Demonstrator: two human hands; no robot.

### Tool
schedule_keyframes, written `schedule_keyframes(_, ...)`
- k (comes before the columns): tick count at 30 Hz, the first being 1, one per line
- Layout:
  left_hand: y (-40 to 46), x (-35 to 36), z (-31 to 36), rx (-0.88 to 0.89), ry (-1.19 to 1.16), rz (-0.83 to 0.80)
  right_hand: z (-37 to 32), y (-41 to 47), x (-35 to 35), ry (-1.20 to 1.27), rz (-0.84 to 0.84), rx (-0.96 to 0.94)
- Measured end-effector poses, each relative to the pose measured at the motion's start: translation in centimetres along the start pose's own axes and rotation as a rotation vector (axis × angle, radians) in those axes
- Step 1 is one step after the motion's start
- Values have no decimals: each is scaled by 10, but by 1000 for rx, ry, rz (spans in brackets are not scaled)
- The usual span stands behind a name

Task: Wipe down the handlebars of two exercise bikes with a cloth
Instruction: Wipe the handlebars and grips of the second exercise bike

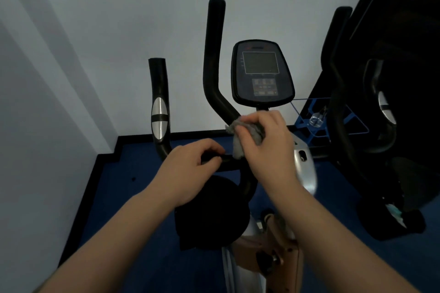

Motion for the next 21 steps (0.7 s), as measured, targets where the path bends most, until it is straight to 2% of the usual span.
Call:
schedule_keyframes(5,1,0,0,16,-45,9,15,-68,-13,43,-19,20)
schedule_keyframes(10,2,-3,0,19,-53,55,-8,-2,4,-77,7,-130)
schedule_keyframes(15,-6,-16,3,88,-187,196,-7,13,11,-61,-6,-99)
schedule_keyframes(18,-9,-36,6,196,-148,314,-1,-5,4,-84,-30,-134)
schedule_keyframes(21,6,-65,6,264,-87,427,-16,21,19,-220,-66,-212)
Point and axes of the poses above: each hand's wrist, its own y-axis towards the middle knuckle, its own x-axis out of the palm, z = x × y, the point moved 7 cm from there along y, towards the middle knuckle, and after that the axes turned 1 degree about x, right-handed, at the moved point
